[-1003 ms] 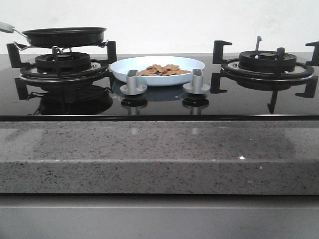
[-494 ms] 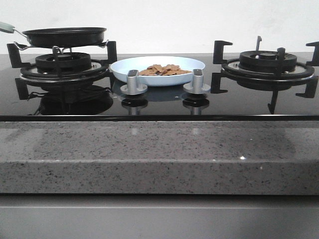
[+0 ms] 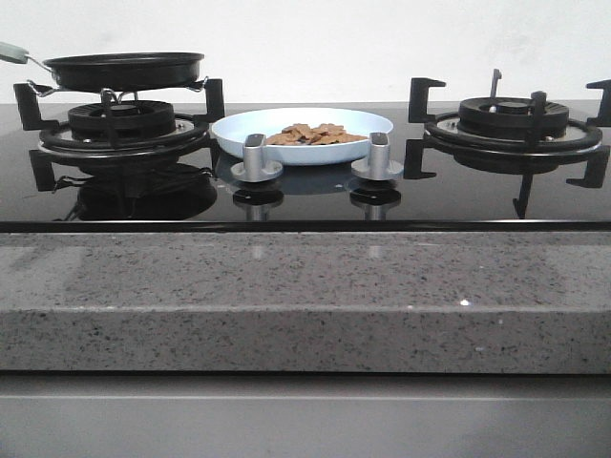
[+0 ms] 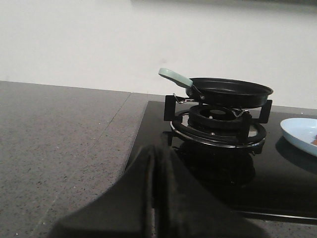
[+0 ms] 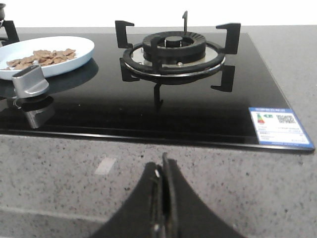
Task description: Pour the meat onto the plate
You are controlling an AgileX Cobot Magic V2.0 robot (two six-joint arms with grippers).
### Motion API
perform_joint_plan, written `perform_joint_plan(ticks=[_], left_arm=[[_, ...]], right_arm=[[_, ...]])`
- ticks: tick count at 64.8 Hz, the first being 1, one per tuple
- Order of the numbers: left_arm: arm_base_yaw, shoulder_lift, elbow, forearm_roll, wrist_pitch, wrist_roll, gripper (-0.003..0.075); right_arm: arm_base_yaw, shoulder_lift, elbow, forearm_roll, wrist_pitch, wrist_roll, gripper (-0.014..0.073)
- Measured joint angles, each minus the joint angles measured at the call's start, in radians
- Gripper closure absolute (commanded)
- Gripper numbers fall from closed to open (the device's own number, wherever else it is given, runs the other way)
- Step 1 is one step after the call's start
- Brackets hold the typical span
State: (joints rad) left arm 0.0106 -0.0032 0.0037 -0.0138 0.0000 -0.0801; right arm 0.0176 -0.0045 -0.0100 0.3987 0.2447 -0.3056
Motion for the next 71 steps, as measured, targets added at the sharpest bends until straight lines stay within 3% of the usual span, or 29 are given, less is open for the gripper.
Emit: perform_joint_plan(ticks=[45,59,71], left_arm=[[0.0,0.0,0.0,0.0,0.0,0.0,0.0741],[0.0,0.0,0.0,0.0,0.0,0.0,0.0741],[0.0,0.0,0.0,0.0,0.0,0.0,0.0741]], right_arm=[[0.006,-0.007,0.037,0.002,-0.101,0.008,0.0664],[0.006,-0.007,0.037,-0.24,-0.176,0.254,0.0664],[0.006,-0.007,0.037,-0.331,-0.191,0.326,0.0664]])
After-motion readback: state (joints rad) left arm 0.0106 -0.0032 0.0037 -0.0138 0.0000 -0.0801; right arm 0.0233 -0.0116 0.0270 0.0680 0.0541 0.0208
